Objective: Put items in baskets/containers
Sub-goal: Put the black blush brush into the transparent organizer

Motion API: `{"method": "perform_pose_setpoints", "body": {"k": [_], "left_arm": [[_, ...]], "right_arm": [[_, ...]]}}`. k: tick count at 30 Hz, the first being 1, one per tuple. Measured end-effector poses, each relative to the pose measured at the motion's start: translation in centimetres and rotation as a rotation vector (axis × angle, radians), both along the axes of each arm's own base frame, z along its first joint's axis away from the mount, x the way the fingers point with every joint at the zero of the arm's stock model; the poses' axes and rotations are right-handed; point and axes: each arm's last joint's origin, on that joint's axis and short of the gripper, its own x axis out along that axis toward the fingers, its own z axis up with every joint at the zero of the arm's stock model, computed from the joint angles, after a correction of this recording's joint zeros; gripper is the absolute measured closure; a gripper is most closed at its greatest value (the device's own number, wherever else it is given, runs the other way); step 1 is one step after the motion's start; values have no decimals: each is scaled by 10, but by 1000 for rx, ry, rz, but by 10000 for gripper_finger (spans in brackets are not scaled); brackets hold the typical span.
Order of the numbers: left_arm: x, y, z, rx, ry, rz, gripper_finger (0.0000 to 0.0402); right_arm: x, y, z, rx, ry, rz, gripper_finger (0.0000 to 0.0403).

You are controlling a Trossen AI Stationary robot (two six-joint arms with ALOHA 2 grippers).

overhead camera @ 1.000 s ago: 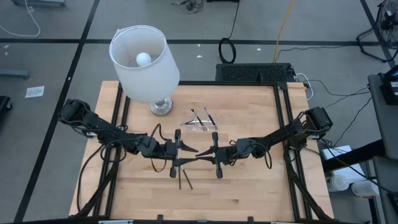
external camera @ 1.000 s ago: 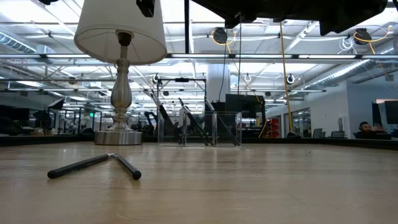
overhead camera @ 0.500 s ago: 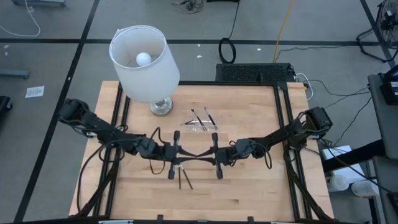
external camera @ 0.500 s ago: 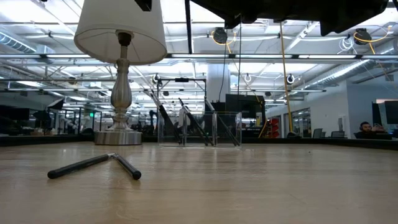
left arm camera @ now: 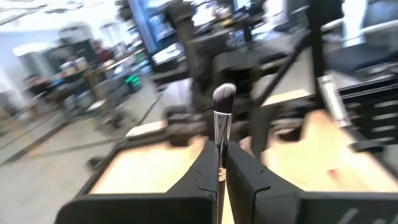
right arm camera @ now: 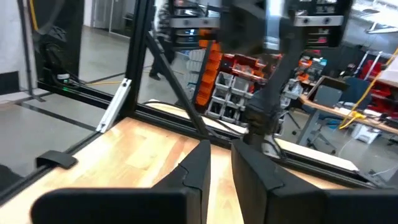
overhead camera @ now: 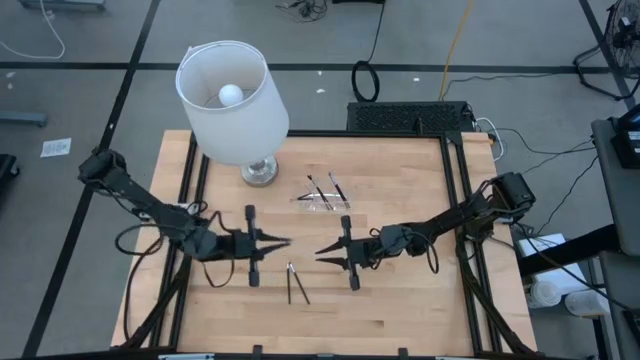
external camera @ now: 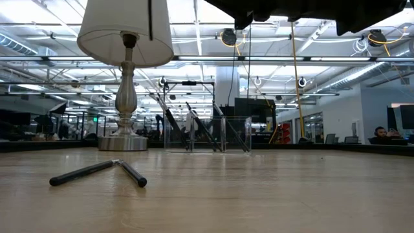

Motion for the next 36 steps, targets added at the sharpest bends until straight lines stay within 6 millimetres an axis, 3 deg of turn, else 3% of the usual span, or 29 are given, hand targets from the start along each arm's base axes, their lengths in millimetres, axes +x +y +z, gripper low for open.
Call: {"method": "perform_pose_setpoints", "body": {"k": [6,17,20,28,36], "left_arm": [[-29,4,-16,-26,-13,81,392],[-75,43,-81,-225,-212,131,392],[-81,51,-87,-263,-266,148,392],[-72,66,-80,-271,-357,235,392],[-42,80,-71,-176,-395,279,392]], "right_arm": [[-3,9,-2,39,29,29,357],[-14,34,-15,46,172,100,360],[-17,39,-21,42,235,112,360],[-21,41,-30,3,323,117,365],[-25,39,-36,4,315,116,371]]}}
